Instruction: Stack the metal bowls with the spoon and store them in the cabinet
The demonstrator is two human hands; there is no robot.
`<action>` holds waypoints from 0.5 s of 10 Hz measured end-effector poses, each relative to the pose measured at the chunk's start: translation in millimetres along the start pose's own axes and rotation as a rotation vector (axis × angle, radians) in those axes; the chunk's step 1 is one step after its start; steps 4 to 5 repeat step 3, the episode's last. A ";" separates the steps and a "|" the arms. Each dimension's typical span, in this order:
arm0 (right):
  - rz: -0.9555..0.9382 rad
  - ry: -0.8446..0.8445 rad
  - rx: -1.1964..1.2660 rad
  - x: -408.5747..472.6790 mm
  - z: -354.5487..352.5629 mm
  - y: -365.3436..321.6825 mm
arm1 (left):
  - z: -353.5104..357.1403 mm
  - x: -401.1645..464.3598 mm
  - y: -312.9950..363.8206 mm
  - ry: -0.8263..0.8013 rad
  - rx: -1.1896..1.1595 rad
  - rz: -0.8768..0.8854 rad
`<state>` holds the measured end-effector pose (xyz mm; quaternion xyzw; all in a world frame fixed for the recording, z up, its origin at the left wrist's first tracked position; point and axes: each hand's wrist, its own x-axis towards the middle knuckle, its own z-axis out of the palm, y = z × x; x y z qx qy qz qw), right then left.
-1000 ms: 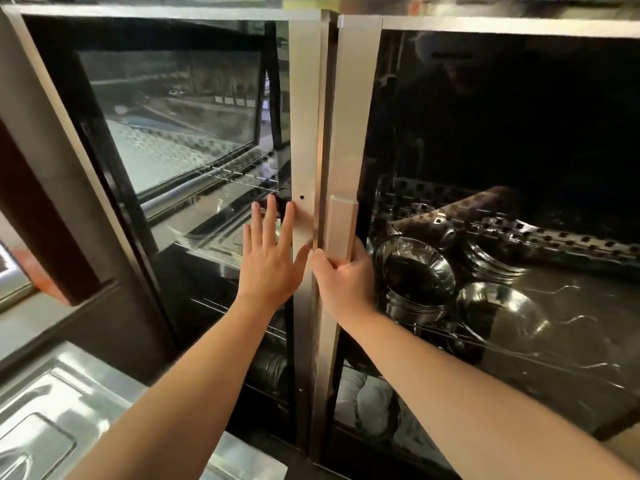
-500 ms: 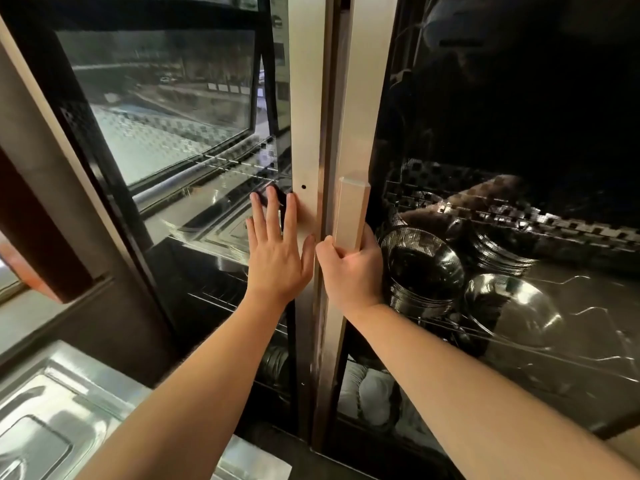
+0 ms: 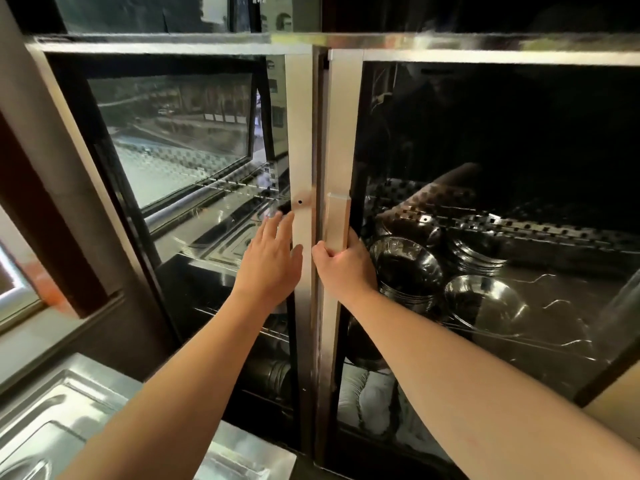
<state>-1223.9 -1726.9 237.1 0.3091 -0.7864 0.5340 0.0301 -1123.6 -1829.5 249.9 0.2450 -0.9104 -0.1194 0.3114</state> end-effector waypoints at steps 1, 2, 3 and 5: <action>0.078 -0.108 -0.149 -3.5 -14.8 -11.2 | -30.2 -13.0 17.9 0.011 -0.012 0.020; 0.144 -0.314 -0.123 -6.8 -31.7 -20.8 | -58.5 -27.1 32.8 0.003 -0.023 0.023; 0.130 -0.423 -0.097 -13.3 -70.3 -36.8 | -84.6 -37.0 53.3 0.044 -0.028 0.084; 0.130 -0.423 -0.097 -13.3 -70.3 -36.8 | -84.6 -37.0 53.3 0.044 -0.028 0.084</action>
